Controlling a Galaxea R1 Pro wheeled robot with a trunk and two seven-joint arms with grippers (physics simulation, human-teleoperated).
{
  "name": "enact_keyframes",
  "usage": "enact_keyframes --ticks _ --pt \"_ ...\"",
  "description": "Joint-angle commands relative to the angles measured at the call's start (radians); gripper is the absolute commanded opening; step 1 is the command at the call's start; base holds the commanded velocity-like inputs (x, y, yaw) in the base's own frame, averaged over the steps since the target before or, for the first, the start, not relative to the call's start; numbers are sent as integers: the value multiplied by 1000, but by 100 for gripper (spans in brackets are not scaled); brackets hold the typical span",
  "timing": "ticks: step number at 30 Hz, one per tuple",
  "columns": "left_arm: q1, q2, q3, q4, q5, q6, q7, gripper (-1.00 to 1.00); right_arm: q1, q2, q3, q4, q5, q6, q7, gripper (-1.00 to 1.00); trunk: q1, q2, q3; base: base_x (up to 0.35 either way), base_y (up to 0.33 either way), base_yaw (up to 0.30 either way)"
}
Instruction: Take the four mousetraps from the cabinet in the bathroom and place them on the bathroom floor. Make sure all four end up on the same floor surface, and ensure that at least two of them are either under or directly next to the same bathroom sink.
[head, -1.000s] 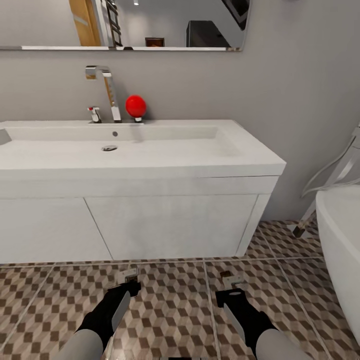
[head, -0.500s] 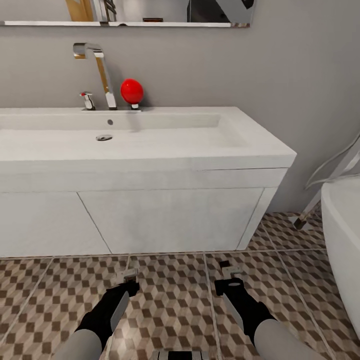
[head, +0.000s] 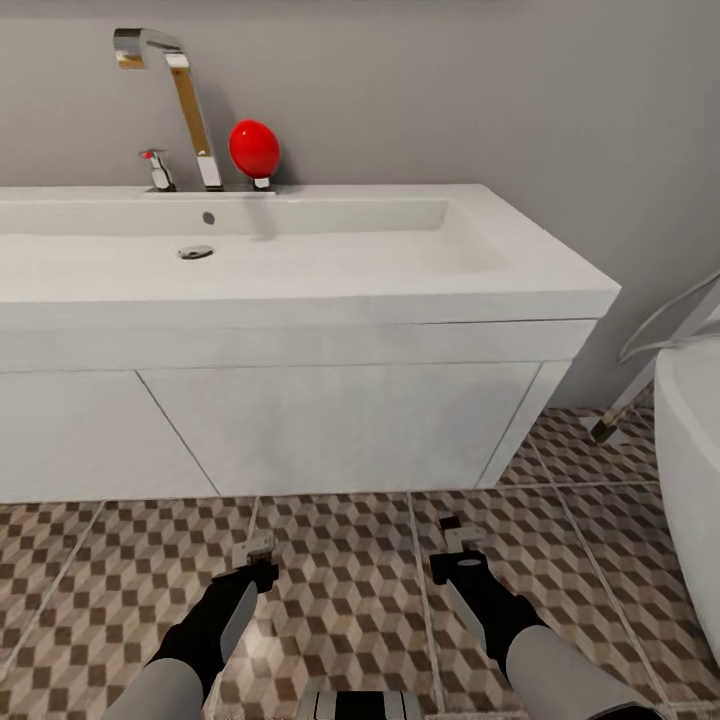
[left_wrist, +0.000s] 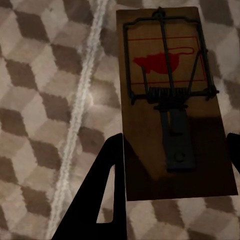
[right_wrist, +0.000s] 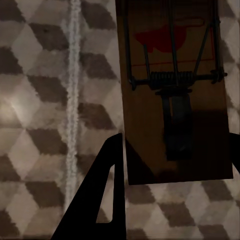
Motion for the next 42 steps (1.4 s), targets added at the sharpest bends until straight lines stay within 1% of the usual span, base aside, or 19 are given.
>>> enact_keyframes --ticks 1,6,12,17,24,32,42 --pt "0 -1 2 -2 9 4 7 -100 0 -1 8 -1 -9 5 -6 -100 0 -1 -5 0 0 0" --pt "0 2 2 -11 8 3 8 -100 0 -1 7 -1 -9 -1 -6 -100 2 -2 -24 0 0 0" --pt "0 8 -3 -67 8 4 9 -100 0 0 8 -1 -8 -7 -6 -100 5 -3 -47 0 0 0" --pt "0 12 -4 -84 8 4 9 -100 0 1 15 -2 4 -11 -5 -100 5 -3 -47 0 0 0" --pt "0 12 -5 -89 8 4 9 -100 0 1 12 -2 2 -4 -19 -100 5 -3 -47 0 0 16" --pt "0 11 -6 -90 9 4 9 -100 0 1 11 -2 -3 -3 -28 -100 5 -3 -47 0 0 191" --pt "0 10 -6 -90 9 4 9 -100 0 1 7 -2 -3 -10 -28 -100 5 -3 -47 0 0 25"
